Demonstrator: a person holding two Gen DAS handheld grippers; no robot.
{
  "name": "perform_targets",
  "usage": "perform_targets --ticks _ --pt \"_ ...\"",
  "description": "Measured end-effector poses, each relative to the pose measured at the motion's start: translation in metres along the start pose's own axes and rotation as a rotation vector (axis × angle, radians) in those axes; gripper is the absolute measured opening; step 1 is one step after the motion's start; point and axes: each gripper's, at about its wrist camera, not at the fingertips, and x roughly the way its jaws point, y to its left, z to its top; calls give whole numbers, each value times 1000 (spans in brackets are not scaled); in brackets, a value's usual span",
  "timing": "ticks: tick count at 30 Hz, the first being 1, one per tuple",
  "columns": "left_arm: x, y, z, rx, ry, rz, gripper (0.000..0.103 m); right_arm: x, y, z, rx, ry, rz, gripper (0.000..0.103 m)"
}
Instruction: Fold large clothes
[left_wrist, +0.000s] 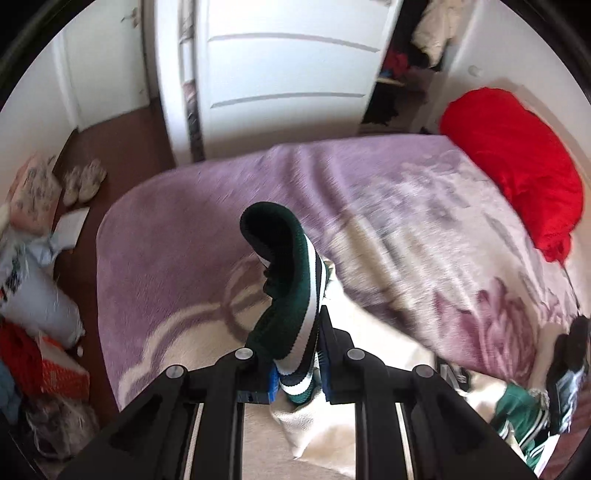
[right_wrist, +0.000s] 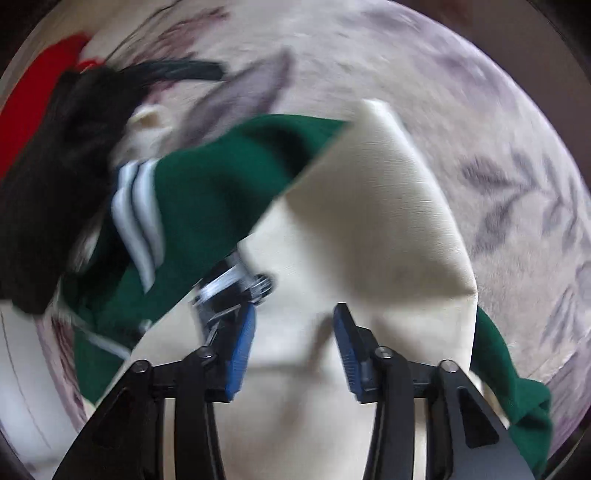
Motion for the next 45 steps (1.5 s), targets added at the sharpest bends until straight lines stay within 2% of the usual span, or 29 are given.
perform_targets --ticks 1,2,4,8,10,14,17,20,24,27,32,36,39,40,41,42,43,45 --pt "-7 -6 1 16 -15 -10 14 -9 13 -11 -62 -10 -12 73" --pt "-19 -18 4 42 -39 -26 14 -18 27 -25 -132 -21 -16 83" --pt "-39 -41 9 81 -83 -62 13 -30 47 -56 -229 -28 -24 85" --pt "-87 -102 15 153 -162 -183 13 -42 63 -105 -289 11 30 86" --pt "-107 -136 13 202 -193 -239 12 -47 60 -124 -275 36 66 86" --pt "-147 -218 -11 327 -232 -373 12 -51 32 -141 -141 81 157 86" --pt "-177 -288 -58 456 -238 -489 11 -62 -2 -143 -69 83 202 86" --pt "-196 -351 -127 581 -204 -593 11 -76 -40 -128 -33 62 210 86" --pt "-194 -427 -246 746 -89 -683 11 -91 -105 -112 19 43 184 86" --pt "-180 -473 -335 864 14 -704 11 -96 -156 -109 74 47 170 86" --pt "-150 -513 -453 1051 122 -655 10 -96 -229 -113 161 52 130 86" --pt "-117 -523 -499 1170 235 -518 11 -93 -271 -119 199 78 125 86" --pt "-114 -514 -497 1203 264 -470 18 -93 -291 -118 197 100 148 86" --pt "-119 -510 -493 1200 263 -472 24 -95 -297 -116 187 109 160 86" --pt "-125 -503 -485 1189 271 -486 48 -96 -300 -114 176 114 165 86" --pt "-131 -496 -475 1179 291 -508 66 -100 -304 -112 162 117 172 86" --pt "-135 -493 -470 1166 315 -530 97 -104 -304 -108 145 120 183 87" --pt "-149 -477 -449 1111 333 -575 100 -116 -300 -98 115 125 213 88"
